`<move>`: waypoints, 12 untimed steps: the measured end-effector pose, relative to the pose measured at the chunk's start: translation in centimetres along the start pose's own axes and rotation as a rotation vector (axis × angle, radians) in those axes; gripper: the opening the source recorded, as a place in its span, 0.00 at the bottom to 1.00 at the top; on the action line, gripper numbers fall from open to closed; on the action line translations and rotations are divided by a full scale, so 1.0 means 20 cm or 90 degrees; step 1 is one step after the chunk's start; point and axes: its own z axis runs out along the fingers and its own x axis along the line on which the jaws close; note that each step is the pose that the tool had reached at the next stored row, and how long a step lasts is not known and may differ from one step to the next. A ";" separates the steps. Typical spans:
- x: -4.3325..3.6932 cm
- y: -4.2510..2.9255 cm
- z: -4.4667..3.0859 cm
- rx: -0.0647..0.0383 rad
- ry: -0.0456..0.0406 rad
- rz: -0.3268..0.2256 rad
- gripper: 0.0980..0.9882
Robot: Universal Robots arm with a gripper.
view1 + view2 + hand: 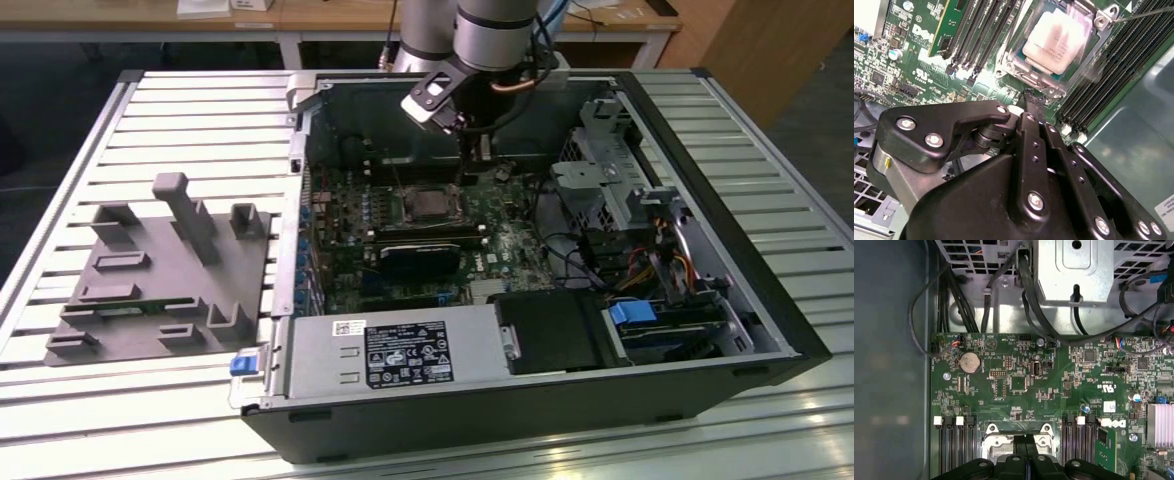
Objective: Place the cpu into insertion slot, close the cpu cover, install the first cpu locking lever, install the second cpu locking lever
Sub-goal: 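Close the cpu cover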
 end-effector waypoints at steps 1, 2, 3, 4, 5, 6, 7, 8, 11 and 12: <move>0.000 -0.002 0.000 0.000 0.0000 0.000 0.01; 0.000 -0.004 0.000 0.000 0.0000 0.000 0.01; 0.000 -0.006 0.000 0.000 0.0000 0.000 0.01; 0.000 -0.009 0.000 0.000 0.0000 0.000 0.01; 0.000 -0.012 0.000 0.000 0.0001 0.000 0.01; 0.000 -0.016 0.000 0.000 0.0004 0.000 0.01; 0.000 -0.023 0.001 0.000 0.0007 0.000 0.01; 0.000 -0.031 0.001 0.000 0.0011 0.000 0.01; -0.001 -0.061 0.004 -0.001 0.0022 0.000 0.01; -0.001 -0.072 0.005 -0.001 0.0024 0.000 0.01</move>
